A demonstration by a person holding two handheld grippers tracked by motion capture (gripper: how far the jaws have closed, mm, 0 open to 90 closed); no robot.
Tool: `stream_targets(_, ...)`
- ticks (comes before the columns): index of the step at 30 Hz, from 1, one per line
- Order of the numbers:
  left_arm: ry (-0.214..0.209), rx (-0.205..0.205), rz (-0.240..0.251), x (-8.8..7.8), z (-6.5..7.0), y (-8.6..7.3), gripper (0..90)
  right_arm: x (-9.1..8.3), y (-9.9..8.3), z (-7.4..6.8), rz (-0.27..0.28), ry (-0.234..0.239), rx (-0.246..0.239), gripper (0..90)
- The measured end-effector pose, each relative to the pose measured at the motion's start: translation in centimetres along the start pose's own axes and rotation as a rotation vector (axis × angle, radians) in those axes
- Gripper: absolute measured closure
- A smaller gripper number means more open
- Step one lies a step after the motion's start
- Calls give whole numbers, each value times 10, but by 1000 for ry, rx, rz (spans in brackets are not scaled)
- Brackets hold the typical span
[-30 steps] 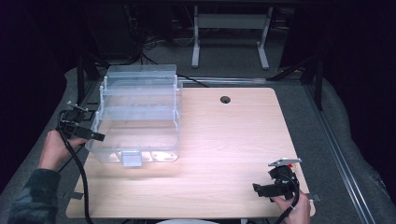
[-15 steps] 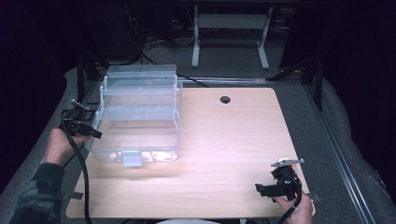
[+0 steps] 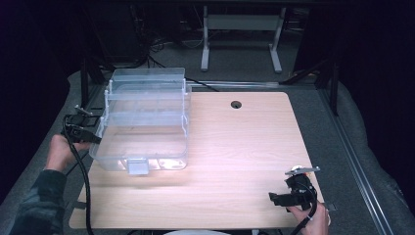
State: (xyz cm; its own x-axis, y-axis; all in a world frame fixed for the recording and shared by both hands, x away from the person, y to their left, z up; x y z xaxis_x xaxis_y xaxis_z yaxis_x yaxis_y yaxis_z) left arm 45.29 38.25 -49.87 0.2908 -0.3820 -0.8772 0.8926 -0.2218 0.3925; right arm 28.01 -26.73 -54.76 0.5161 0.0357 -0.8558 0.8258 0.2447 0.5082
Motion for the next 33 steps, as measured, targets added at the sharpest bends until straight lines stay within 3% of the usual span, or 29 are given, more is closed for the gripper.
stream_targets(13,-1,41,-18,3,11,-2,783,1,-1,2,-2,12,11,113)
stream_targets(33,-8,109,-34,13,52,-6,763,0,-1,5,8,-9,20,111)
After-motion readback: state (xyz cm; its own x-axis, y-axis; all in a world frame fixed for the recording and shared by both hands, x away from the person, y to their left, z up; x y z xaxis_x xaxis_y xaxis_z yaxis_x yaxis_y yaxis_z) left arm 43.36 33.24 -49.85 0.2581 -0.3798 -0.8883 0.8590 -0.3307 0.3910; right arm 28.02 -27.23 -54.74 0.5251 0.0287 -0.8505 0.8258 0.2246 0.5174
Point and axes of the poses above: each handheld gripper's, and its own axes: x roughly forward along the jaws, y roughly out of its top, z roughly to its right, the point moved 4 cm from there along x, roughly forward along the jaws, and after that the axes turned 13 degrees about -y, right-handed, at the moved point
